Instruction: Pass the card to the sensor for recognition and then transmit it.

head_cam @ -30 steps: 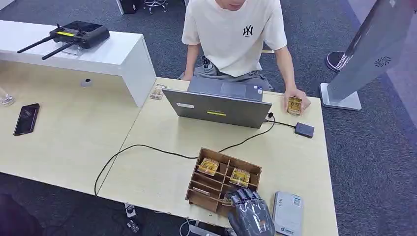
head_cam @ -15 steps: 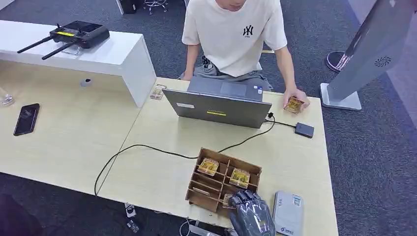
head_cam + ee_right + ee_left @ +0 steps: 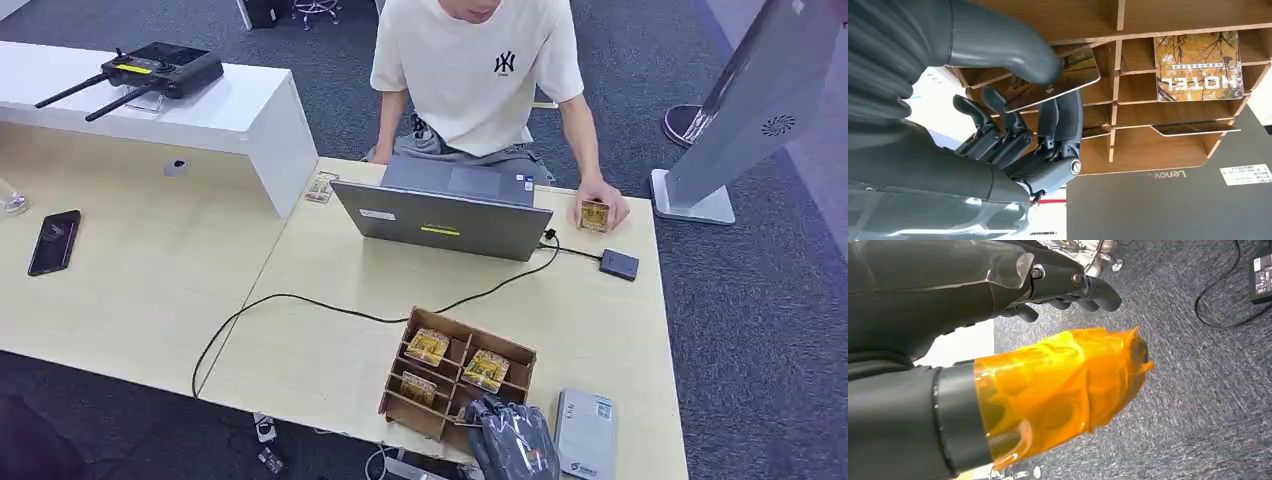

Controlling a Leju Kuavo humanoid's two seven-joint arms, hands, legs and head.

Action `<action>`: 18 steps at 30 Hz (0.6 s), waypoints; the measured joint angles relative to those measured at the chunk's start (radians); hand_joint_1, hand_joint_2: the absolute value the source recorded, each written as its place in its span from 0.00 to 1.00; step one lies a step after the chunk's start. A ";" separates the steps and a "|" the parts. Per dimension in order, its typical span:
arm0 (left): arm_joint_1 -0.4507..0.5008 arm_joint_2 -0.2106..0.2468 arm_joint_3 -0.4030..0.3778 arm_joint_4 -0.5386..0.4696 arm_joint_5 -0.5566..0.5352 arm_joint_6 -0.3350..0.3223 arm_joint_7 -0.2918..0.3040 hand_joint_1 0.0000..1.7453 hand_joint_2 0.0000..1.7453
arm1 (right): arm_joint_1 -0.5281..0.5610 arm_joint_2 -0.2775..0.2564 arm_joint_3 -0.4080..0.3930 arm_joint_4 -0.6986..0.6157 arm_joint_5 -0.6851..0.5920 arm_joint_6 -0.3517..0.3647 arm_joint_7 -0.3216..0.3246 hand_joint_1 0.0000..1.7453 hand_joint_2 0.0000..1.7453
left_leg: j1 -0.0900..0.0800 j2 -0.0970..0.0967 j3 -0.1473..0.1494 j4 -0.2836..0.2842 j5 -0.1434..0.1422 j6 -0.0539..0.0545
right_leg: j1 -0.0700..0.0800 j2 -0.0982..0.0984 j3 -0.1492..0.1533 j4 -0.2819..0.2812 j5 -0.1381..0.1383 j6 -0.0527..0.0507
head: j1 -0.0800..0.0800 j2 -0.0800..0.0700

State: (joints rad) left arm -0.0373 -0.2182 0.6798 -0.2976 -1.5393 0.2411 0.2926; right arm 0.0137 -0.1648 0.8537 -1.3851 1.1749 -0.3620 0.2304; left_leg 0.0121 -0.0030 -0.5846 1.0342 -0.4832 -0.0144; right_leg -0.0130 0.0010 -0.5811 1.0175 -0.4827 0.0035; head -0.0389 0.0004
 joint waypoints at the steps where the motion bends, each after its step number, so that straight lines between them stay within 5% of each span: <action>1: 0.000 0.000 0.000 0.000 0.001 0.000 0.000 0.00 0.00 | 0.000 0.000 0.000 0.000 -0.002 0.000 0.000 0.97 1.00 | 0.000 0.000 0.000 0.000 0.000 0.000 | 0.000 0.000 0.000 0.000 0.000 0.000 | 0.000 0.000; 13: 0.000 0.000 0.000 0.000 0.004 0.001 -0.003 0.00 0.00 | 0.001 0.000 0.000 -0.003 -0.007 -0.008 0.001 1.00 1.00 | 0.000 0.000 0.000 0.000 0.000 0.000 | 0.000 0.000 0.000 0.000 0.000 0.000 | 0.000 0.000; 18: 0.004 0.000 0.002 0.001 0.018 0.008 -0.008 0.00 0.00 | 0.023 -0.008 -0.014 -0.058 -0.059 -0.079 0.012 1.00 1.00 | 0.000 0.000 0.000 0.000 0.000 0.000 | 0.000 0.000 0.000 0.000 0.000 0.000 | 0.000 0.000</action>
State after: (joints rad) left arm -0.0337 -0.2182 0.6821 -0.2968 -1.5213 0.2495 0.2842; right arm 0.0371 -0.1728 0.8396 -1.4432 1.1158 -0.4407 0.2422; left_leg 0.0120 -0.0030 -0.5849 1.0343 -0.4832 -0.0143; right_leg -0.0131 0.0010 -0.5812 1.0175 -0.4827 0.0035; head -0.0393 0.0004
